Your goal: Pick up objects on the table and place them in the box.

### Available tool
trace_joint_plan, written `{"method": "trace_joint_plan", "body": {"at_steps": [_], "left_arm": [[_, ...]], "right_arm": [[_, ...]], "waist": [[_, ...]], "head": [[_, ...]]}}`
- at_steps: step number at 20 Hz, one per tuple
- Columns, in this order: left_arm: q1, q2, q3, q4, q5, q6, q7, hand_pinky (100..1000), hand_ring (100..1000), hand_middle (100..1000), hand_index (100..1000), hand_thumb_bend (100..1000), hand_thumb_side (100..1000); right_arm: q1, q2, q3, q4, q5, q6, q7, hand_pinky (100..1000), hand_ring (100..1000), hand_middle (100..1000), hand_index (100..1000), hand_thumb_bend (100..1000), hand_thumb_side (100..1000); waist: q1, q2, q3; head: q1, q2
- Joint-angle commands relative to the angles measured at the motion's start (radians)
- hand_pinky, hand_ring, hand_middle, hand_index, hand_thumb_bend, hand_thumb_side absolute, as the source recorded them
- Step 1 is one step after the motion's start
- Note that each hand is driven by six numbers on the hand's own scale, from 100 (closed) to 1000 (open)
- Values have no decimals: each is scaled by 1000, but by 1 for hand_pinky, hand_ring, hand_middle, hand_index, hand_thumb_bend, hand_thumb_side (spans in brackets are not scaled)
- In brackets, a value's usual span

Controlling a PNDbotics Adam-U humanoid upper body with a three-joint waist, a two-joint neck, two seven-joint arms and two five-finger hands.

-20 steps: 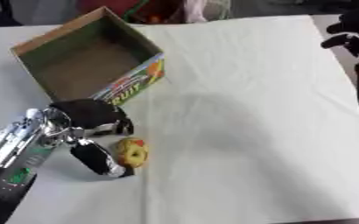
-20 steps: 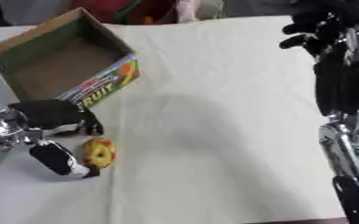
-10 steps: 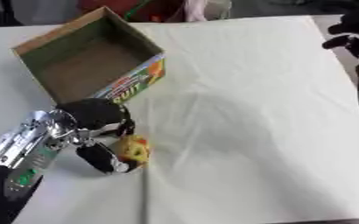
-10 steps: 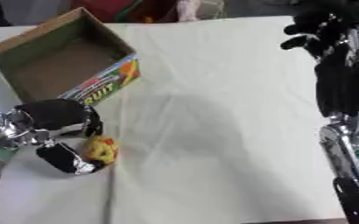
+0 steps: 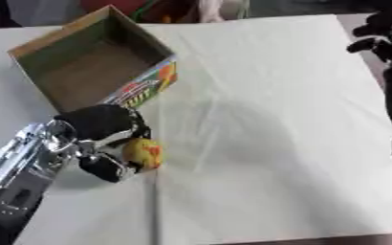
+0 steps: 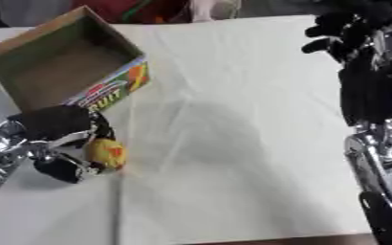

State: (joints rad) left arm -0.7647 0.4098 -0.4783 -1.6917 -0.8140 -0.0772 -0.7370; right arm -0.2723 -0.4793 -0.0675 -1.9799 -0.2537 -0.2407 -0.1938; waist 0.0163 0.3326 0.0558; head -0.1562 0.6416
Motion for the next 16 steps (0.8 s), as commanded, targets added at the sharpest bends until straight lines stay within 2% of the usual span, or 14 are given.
{"method": "trace_joint_plan", "body": {"at_steps": [1,4,8,12,16], "left_arm": [[-22,42,36,-70,60,12,-53,217,415,481,605,100,218],[-31,51,61,-104,111,35,-90,212,405,467,589,100,250],[-43,55,104,-155,138,69,-76,174,374,440,560,100,249],[-70,76,180,-211,121,105,-3,151,358,424,544,100,267],[-113,131,258,-219,39,138,91,156,365,414,515,100,265]], "right_arm": [[-7,-15,-8,-20,-3,2,-1,544,634,602,811,100,927],[-9,-15,-7,-20,-2,3,-1,545,635,602,811,100,927],[-10,-16,-8,-20,-3,1,-1,545,635,602,811,100,926],[-12,-18,-7,-20,-3,-1,1,546,636,602,811,100,925],[-20,-23,-1,-20,-7,-5,7,546,636,602,810,100,924]], "waist": [[-1,-16,1],[-3,-15,3],[-5,-14,4],[-4,-13,0],[0,-10,-14]], "head": [[-7,-3],[-8,-9],[-10,-19],[-13,-19],[0,-22]]}}
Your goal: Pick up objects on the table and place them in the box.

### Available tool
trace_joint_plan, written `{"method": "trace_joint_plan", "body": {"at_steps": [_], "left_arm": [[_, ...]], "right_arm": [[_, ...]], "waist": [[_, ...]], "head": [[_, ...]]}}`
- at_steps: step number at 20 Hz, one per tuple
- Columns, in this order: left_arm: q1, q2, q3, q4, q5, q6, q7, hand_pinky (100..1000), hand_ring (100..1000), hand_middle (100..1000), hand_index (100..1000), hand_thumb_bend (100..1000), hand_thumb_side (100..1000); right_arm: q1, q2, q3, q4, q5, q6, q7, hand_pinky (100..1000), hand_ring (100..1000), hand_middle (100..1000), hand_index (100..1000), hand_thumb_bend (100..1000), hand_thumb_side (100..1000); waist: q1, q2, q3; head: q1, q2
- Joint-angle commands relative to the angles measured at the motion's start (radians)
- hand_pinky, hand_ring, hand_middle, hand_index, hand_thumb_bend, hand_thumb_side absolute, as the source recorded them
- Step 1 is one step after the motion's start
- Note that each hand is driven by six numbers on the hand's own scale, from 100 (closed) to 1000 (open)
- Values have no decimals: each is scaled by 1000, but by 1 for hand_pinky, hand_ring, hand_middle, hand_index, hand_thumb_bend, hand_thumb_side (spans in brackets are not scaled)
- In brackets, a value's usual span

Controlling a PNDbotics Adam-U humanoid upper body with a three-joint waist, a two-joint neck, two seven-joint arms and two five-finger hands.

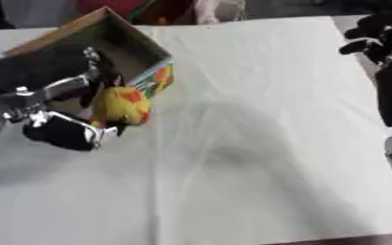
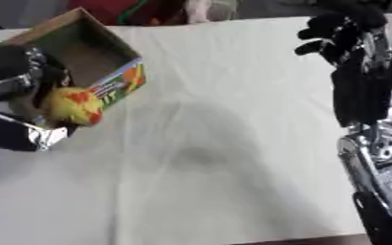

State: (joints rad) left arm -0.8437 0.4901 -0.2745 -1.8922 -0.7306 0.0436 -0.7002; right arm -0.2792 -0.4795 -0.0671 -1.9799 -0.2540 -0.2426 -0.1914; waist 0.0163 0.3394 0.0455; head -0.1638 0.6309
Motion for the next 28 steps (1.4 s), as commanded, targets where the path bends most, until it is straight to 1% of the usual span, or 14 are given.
{"method": "trace_joint_plan", "body": {"at_steps": [1,4,8,10,14,18,22,25,28], "left_arm": [[-44,63,72,-3,-68,27,82,156,364,412,510,100,270],[-72,85,113,63,-110,42,171,162,368,413,506,100,277],[-121,91,150,189,-113,32,283,178,379,414,504,100,280],[-147,82,161,266,-100,20,328,182,380,411,499,100,286],[-197,65,180,426,-100,-15,405,188,384,409,495,100,287],[-226,45,193,576,-96,-71,452,198,392,410,496,100,300],[-229,26,203,694,-94,-111,478,207,398,413,498,100,315],[-230,11,208,759,-73,-142,484,214,403,413,497,100,331],[-239,-6,211,817,-55,-190,487,224,412,419,503,100,343]], "right_arm": [[-17,-26,2,-20,-8,-4,8,545,636,602,810,100,923],[-31,-36,11,-20,-14,-9,21,546,636,602,809,100,921],[-37,-41,14,-20,-17,-11,29,547,636,602,810,100,923],[-39,-42,15,-20,-17,-11,32,547,637,602,810,100,923],[-42,-42,17,-20,-15,-9,35,548,638,602,811,100,925],[-44,-41,21,-20,-14,-5,39,549,639,602,812,100,927],[-43,-38,22,-20,-13,-1,40,550,639,602,813,100,929],[-43,-36,21,-20,-13,1,40,552,638,602,814,100,929],[-48,-35,24,-20,-14,2,42,552,638,602,814,100,930]], "waist": [[2,-15,-10],[8,-10,-30],[16,0,-60],[21,5,-75],[30,14,-97],[38,19,-107],[41,20,-110],[42,20,-113],[44,23,-122]], "head": [[14,-14],[28,-22],[36,-39],[44,-45],[80,-52],[125,-55],[174,-58],[190,-59],[195,-61]]}}
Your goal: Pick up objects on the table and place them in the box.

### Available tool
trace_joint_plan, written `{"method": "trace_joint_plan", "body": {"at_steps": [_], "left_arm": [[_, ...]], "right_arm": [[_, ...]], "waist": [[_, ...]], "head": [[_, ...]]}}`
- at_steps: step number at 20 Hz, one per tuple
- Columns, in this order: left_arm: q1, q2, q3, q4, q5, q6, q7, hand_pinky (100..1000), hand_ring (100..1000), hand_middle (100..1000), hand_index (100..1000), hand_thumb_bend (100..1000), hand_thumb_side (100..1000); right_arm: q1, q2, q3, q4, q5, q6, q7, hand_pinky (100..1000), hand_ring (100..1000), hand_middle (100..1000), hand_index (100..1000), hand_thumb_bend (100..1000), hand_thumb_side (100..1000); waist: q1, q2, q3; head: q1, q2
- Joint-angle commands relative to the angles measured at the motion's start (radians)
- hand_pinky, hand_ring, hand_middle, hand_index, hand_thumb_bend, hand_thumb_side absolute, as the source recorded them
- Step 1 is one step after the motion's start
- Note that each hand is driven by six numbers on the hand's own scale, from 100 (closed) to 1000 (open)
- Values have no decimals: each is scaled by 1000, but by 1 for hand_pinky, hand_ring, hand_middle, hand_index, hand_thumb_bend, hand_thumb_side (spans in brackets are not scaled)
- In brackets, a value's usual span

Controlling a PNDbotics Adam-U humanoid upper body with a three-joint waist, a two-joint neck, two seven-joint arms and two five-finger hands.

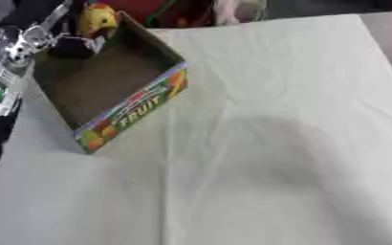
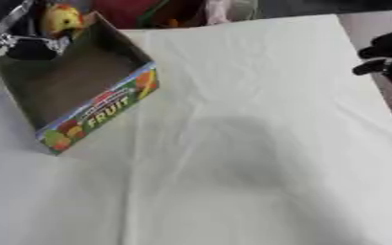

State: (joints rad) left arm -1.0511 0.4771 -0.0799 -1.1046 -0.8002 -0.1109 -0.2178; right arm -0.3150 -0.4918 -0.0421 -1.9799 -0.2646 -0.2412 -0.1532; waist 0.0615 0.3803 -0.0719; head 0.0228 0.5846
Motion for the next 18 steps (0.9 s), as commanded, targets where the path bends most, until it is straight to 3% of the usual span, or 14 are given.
{"method": "trace_joint_plan", "body": {"at_steps": [1,6,13,16,18], "left_arm": [[-36,3,17,50,13,-54,5,233,422,426,510,100,348],[-64,-13,30,175,-106,-108,-15,299,480,486,614,100,416],[-87,-29,52,261,-369,-51,-48,340,520,530,684,100,463],[-88,-32,63,278,-424,0,-80,389,575,588,763,100,615],[-89,-33,64,283,-440,18,-105,466,668,673,828,198,700]], "right_arm": [[-14,-22,1,-20,-4,1,6,552,638,602,814,100,930],[-24,-20,6,-20,-8,3,14,553,639,602,815,100,931],[-23,-17,10,-20,-7,9,21,554,639,602,816,100,935],[-21,-17,9,-20,-6,10,23,554,640,602,817,100,935],[-20,-16,8,-20,-6,11,22,554,640,602,817,100,935]], "waist": [[0,-17,-9],[7,-10,-34],[13,-5,-41],[14,-4,-42],[14,-5,-42]], "head": [[11,-16],[23,-23],[21,-17],[19,-14],[18,-12]]}}
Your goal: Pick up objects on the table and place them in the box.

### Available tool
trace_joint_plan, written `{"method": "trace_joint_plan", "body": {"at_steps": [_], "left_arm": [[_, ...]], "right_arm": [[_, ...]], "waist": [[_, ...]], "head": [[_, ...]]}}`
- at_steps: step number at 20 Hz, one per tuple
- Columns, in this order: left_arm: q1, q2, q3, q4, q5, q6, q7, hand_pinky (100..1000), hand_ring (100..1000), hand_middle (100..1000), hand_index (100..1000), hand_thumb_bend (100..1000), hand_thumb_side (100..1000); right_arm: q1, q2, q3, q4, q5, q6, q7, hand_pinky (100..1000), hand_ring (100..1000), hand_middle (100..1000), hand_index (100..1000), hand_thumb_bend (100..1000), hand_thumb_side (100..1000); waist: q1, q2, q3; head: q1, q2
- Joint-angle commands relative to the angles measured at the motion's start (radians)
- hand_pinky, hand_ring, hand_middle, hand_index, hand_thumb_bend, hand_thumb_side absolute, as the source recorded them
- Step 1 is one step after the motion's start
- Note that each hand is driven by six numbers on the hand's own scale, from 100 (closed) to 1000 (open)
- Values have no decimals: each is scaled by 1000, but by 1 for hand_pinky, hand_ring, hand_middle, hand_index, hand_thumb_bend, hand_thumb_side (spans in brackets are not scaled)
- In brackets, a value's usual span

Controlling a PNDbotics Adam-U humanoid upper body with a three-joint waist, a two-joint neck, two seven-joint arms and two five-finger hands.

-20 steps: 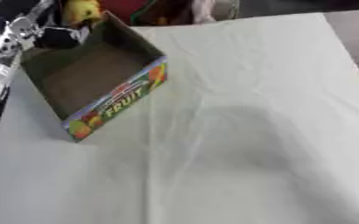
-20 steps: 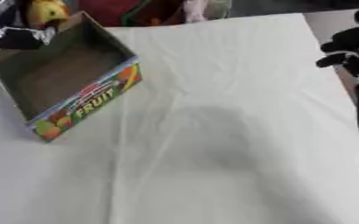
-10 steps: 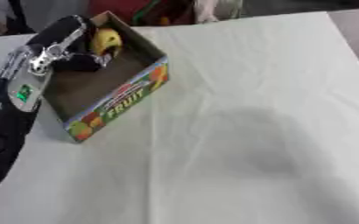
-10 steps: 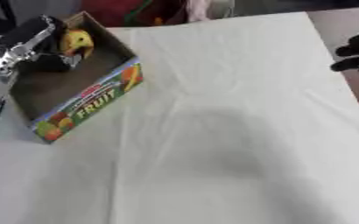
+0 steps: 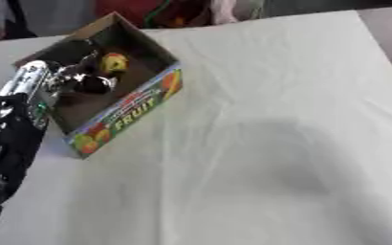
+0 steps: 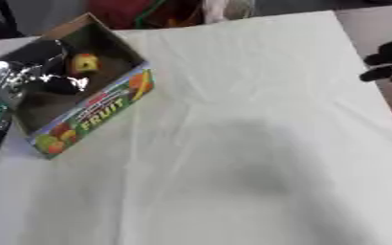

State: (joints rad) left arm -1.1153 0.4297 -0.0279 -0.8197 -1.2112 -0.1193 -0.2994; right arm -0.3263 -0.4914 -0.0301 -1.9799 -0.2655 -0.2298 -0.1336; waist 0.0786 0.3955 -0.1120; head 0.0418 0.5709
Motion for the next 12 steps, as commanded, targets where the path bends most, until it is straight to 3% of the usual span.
{"method": "trace_joint_plan", "body": {"at_steps": [1,3,5,7,8,10,12], "left_arm": [[-25,15,12,-4,-37,31,-33,502,705,708,861,267,736],[-28,18,10,-13,-59,37,-47,579,779,777,910,512,819],[-32,21,11,-23,-84,43,-57,619,815,810,930,681,849],[-33,24,14,-31,-101,47,-65,636,831,825,938,732,859],[-31,25,16,-36,-103,49,-69,639,836,841,939,804,900],[-28,28,22,-47,-97,57,-72,637,831,832,927,796,896],[-25,31,28,-72,-82,70,-52,628,815,806,907,719,875]], "right_arm": [[-8,-16,-4,-20,-5,0,3,554,640,602,817,100,935],[-7,-15,-4,-20,-5,0,3,554,641,602,817,100,936],[-7,-15,-4,-20,-5,0,3,555,641,603,817,100,935],[-6,-15,-6,-20,-5,0,3,555,641,603,816,100,935],[-5,-14,-6,-20,-5,0,2,555,642,603,817,100,934],[-3,-13,-8,-20,-5,2,0,555,642,603,816,100,934],[-2,-12,-9,-20,-6,3,-2,555,642,603,816,100,934]], "waist": [[-3,-20,-2],[-3,-21,-1],[-4,-23,-1],[-5,-24,1],[-6,-25,1],[-7,-28,2],[-9,-32,5]], "head": [[-2,2],[-4,3],[-8,7],[-16,12],[-20,15],[-26,19],[-31,21]]}}
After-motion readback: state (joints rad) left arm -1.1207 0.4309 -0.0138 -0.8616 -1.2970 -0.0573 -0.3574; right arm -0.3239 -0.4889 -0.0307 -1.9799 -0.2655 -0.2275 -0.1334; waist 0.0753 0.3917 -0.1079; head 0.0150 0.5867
